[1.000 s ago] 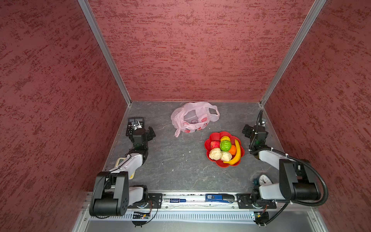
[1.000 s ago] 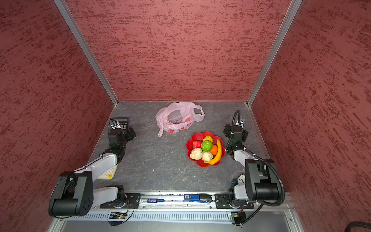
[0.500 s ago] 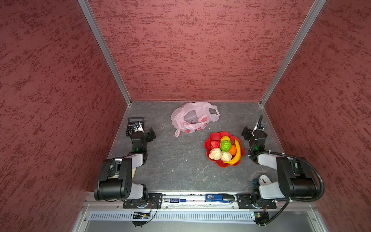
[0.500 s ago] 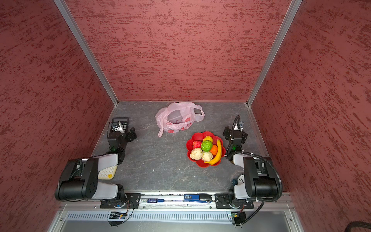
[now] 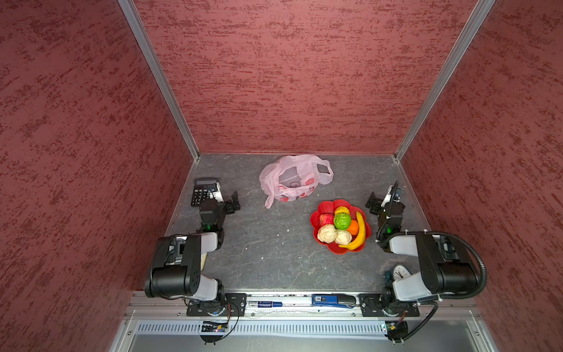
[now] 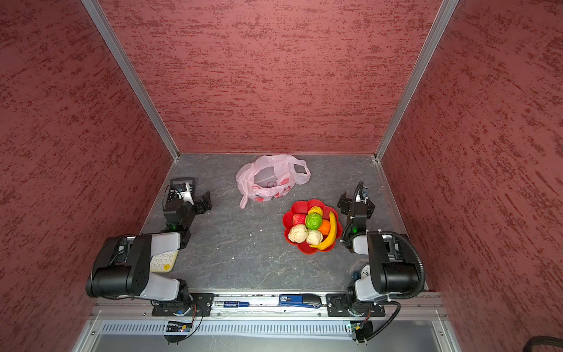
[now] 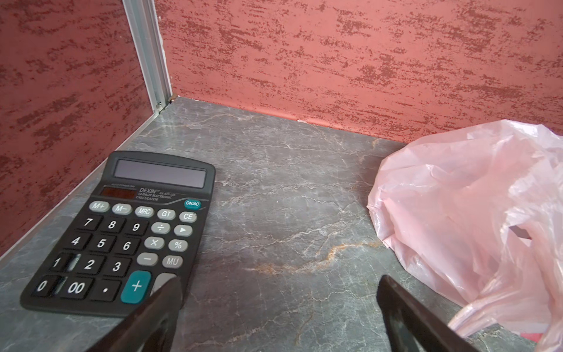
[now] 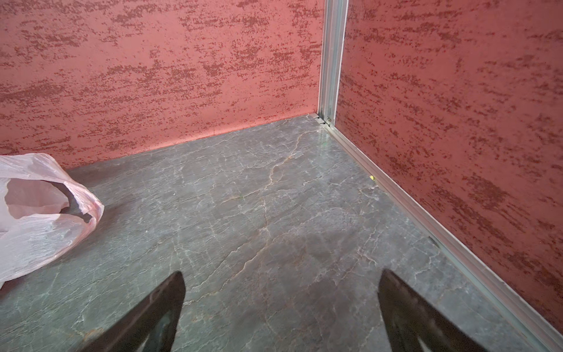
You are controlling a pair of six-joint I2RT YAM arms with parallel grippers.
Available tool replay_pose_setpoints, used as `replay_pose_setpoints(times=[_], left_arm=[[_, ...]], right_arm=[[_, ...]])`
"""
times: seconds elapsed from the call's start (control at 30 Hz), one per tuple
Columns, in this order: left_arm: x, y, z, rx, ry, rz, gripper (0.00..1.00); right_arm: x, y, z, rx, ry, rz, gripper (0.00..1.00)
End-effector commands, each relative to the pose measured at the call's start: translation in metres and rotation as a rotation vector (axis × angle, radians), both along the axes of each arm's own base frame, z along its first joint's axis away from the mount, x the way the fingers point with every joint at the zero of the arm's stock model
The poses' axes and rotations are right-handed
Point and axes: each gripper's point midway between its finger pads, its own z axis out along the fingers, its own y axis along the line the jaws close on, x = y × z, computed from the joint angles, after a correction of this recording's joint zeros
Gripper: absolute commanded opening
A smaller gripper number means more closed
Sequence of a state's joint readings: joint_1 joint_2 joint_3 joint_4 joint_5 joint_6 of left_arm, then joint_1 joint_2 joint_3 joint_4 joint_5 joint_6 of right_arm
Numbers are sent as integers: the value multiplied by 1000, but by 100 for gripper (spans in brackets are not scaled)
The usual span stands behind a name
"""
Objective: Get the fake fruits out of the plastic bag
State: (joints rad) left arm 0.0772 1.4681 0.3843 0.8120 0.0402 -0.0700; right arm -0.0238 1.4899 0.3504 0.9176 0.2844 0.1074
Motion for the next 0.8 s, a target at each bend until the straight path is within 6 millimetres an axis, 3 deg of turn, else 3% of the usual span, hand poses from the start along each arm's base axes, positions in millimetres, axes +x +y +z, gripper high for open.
replay_pose_setpoints(times=[0.0,0.23,0.77], left_arm=[[-6,1,1,19,-61,5,99],[-4,0,-4,19,-55,1,99],[2,-4,-7,73,-18,36,100]], right_arm=[[0,1,16,-23,-69,20,99],[-6,11,13,-35,-108,76,99],[-6,9,8,-35,-103,68,99]])
